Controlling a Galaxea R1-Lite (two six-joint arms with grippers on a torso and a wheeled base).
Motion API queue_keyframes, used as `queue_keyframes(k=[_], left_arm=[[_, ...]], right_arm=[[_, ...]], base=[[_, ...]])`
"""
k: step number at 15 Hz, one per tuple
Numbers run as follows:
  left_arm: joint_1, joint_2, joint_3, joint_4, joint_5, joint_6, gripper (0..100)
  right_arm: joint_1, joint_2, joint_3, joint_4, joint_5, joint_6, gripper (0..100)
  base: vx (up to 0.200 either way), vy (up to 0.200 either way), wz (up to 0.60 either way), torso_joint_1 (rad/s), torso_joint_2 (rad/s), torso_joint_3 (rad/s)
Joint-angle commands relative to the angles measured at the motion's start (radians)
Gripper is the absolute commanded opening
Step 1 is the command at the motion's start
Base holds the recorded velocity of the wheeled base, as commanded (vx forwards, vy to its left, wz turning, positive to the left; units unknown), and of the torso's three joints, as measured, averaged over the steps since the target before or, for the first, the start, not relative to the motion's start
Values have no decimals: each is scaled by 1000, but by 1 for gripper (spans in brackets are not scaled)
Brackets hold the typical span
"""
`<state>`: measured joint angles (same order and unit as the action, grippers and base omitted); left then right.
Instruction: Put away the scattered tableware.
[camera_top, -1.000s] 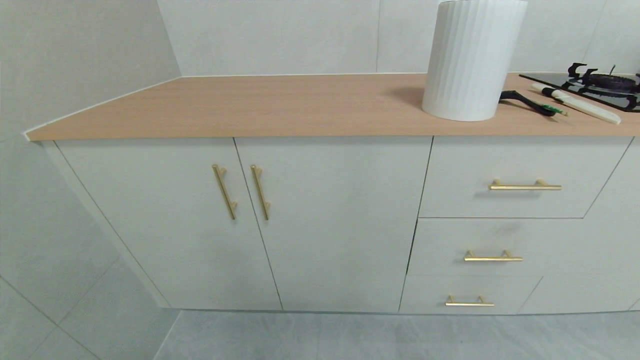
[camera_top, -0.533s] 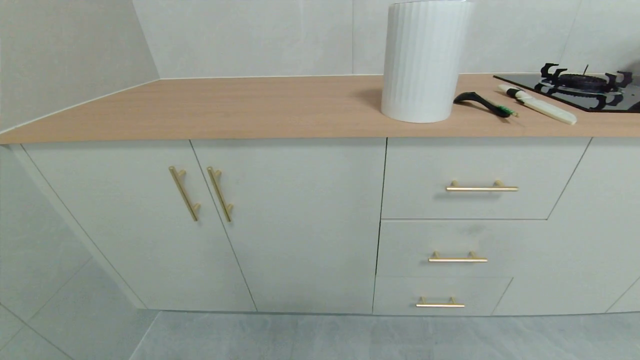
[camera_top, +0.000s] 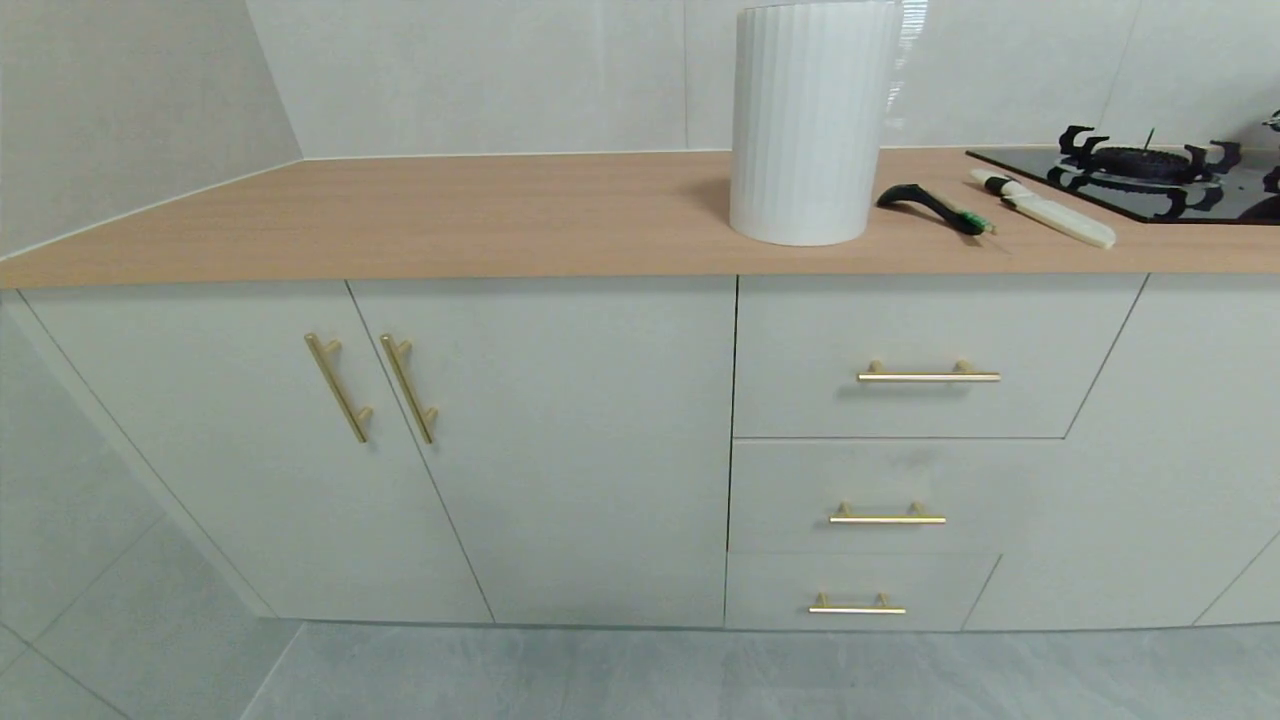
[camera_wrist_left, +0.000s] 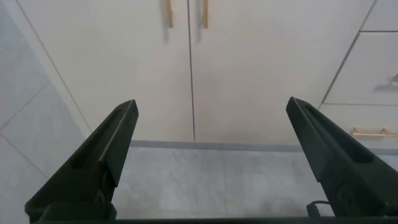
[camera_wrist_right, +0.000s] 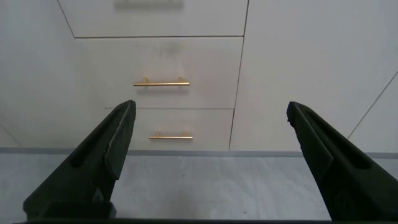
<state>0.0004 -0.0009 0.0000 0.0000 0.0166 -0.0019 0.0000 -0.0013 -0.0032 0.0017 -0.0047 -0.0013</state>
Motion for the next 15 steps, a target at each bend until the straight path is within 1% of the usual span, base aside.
queue_keyframes(k=[1,8,9,10,11,12,13,15], left_arm=[[1,1,0,0,0,-1,100],[1,1,0,0,0,0,100],[1,1,0,0,0,-1,100],[1,1,0,0,0,0,100],[1,1,0,0,0,0,100],[1,1,0,0,0,0,100],[1,1,0,0,0,0,100],[0,1,0,0,0,0,100]], right_arm=[[0,1,0,0,0,0,100],[0,1,-4,-9,-1,-11,100],[3,14,-83,-32,5,18,100],[15,70,-184,-19,15,90,100],[34,155,-235,20,43,93,100],[51,261,-265,47,80,64,100],[52,391,-276,50,86,18,100],[57,647,-327,32,86,6,100]], base=[[0,0,0,0,0,0],[0,0,0,0,0,0],[0,0,0,0,0,0],[0,0,0,0,0,0],[0,0,0,0,0,0],[0,0,0,0,0,0],[0,0,0,0,0,0],[0,0,0,0,0,0]])
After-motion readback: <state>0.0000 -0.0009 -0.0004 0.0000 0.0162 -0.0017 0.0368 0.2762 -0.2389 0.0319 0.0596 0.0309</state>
